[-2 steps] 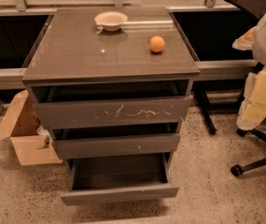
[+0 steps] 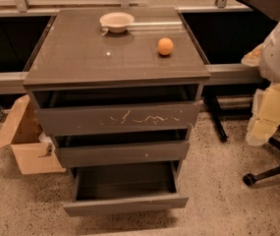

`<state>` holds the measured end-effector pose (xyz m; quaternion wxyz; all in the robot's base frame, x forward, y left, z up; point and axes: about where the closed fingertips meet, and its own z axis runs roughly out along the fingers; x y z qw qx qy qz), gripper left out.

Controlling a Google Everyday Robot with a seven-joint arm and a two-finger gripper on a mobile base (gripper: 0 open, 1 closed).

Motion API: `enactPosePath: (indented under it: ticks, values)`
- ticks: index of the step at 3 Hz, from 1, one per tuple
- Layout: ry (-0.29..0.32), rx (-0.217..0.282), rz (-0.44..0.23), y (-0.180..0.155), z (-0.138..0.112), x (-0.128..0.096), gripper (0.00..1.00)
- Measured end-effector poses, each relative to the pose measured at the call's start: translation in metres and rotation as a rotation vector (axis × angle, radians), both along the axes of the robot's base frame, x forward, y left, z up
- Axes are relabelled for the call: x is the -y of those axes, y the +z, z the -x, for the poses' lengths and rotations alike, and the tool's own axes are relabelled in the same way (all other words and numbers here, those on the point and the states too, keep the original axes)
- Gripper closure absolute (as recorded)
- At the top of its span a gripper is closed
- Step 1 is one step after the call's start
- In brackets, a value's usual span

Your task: Close bottom drawer

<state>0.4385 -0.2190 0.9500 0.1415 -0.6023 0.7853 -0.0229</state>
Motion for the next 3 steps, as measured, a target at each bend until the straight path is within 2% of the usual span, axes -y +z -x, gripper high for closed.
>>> enactPosePath:
  ticks: [1, 2, 3]
  values:
    - [-0.011, -0.102, -0.07, -0.071, 0.006, 0.005, 0.0]
    - [-0.049, -0.213, -0.176, -0.152, 0.022, 0.006, 0.0]
    - [-0.039, -0.219, -0.18, -0.161, 0.02, 0.004, 0.0]
